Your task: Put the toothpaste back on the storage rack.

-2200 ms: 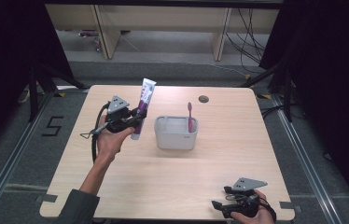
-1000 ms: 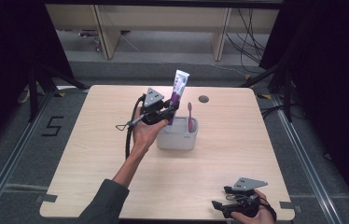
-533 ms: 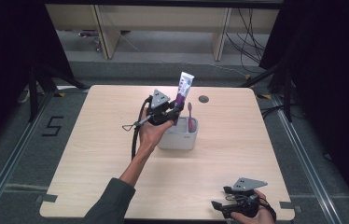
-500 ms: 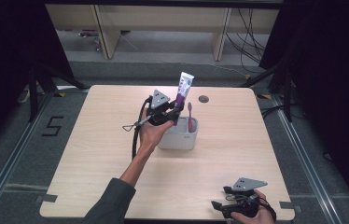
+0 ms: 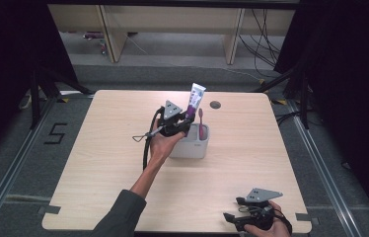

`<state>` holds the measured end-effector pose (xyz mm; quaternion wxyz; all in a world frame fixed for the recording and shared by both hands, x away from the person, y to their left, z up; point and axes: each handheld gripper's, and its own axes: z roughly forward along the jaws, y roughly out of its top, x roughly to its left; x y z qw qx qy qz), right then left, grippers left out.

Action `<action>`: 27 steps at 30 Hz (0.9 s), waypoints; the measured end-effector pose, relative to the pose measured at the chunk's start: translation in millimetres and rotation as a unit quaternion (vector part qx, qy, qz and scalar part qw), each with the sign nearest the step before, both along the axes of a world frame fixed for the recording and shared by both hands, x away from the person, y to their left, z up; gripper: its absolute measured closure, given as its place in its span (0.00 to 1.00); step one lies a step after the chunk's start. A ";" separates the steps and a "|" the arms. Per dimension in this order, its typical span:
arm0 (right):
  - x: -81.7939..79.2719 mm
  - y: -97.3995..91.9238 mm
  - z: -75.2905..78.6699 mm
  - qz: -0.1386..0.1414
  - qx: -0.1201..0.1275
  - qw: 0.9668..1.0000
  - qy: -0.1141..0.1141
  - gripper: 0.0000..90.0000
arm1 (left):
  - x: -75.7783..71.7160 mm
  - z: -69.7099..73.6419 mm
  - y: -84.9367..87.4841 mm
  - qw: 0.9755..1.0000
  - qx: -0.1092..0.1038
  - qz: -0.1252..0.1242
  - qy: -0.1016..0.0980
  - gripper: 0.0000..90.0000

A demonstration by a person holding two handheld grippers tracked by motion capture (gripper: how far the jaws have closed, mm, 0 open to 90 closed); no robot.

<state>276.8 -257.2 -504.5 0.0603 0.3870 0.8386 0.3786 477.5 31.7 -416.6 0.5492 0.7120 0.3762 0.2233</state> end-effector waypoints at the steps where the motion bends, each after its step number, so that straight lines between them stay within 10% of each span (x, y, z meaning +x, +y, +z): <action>1: 0.2 0.0 -0.1 0.001 0.000 1.000 -0.001 0.27 | 0.0 -1.4 -0.1 1.000 0.001 0.000 0.002 0.78; 27: 0.4 -0.1 -0.4 0.001 -0.001 1.000 0.000 0.27 | -6.7 -17.6 4.4 0.999 0.048 -0.009 0.015 0.76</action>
